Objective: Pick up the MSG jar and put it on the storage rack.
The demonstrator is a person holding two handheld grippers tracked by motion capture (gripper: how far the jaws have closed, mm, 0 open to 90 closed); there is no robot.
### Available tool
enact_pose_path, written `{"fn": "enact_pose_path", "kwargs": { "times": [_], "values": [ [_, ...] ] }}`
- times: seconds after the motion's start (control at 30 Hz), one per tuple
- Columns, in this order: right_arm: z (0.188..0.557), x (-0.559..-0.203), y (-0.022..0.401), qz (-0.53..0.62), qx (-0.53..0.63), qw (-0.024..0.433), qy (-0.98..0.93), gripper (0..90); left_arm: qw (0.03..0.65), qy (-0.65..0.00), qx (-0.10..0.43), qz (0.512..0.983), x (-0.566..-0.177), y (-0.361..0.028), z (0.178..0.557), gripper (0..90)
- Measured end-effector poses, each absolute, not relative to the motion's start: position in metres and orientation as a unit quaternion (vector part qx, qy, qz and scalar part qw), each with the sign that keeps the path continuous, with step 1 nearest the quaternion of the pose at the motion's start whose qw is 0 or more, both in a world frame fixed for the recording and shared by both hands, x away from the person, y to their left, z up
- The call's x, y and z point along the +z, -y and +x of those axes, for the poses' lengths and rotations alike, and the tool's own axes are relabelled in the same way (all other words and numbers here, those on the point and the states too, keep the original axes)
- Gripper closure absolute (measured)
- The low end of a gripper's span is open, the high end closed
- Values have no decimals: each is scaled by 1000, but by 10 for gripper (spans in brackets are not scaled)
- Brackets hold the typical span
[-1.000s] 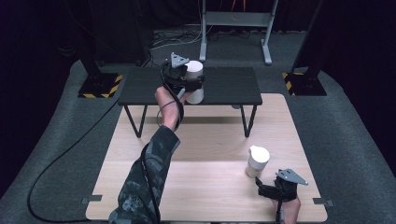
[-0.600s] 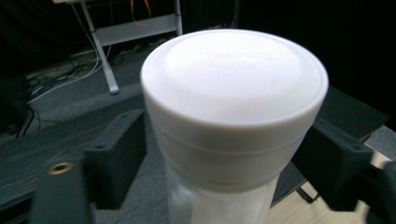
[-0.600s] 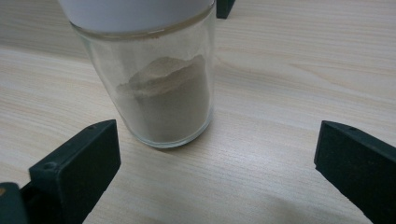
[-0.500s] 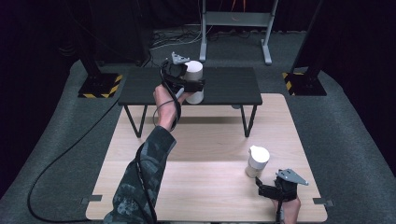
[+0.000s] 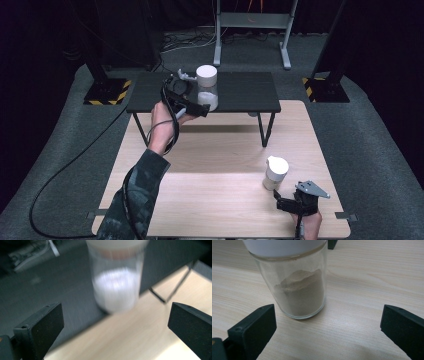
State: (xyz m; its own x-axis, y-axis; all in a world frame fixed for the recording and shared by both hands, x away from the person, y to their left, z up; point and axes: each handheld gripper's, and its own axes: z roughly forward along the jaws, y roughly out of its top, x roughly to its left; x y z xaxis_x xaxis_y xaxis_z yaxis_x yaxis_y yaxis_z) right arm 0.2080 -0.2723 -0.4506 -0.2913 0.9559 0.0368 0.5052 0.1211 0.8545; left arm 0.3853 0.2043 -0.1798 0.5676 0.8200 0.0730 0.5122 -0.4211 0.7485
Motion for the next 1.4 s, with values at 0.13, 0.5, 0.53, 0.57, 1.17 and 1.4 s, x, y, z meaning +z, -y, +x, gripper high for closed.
{"fn": "enact_pose_path", "kwargs": {
  "times": [0.13,0.5,0.53,0.57,1.17,1.4],
  "values": [
    [208,-451,272,525,404,279,-695,0,326,-406,207,828,-193,-209,377,3],
    [209,-450,272,526,401,278,-697,0,269,-401,150,863,-282,-219,358,3],
    [209,-450,272,526,400,278,-697,0,268,-404,142,863,-291,-221,357,2],
    [209,-450,271,526,400,278,-698,0,268,-405,137,863,-300,-223,355,2],
    [208,-450,269,521,397,283,-701,0,312,-416,130,844,-407,-245,303,2],
    [207,-450,269,525,398,285,-696,0,353,-425,132,823,-427,-251,290,2]
  ]
}}
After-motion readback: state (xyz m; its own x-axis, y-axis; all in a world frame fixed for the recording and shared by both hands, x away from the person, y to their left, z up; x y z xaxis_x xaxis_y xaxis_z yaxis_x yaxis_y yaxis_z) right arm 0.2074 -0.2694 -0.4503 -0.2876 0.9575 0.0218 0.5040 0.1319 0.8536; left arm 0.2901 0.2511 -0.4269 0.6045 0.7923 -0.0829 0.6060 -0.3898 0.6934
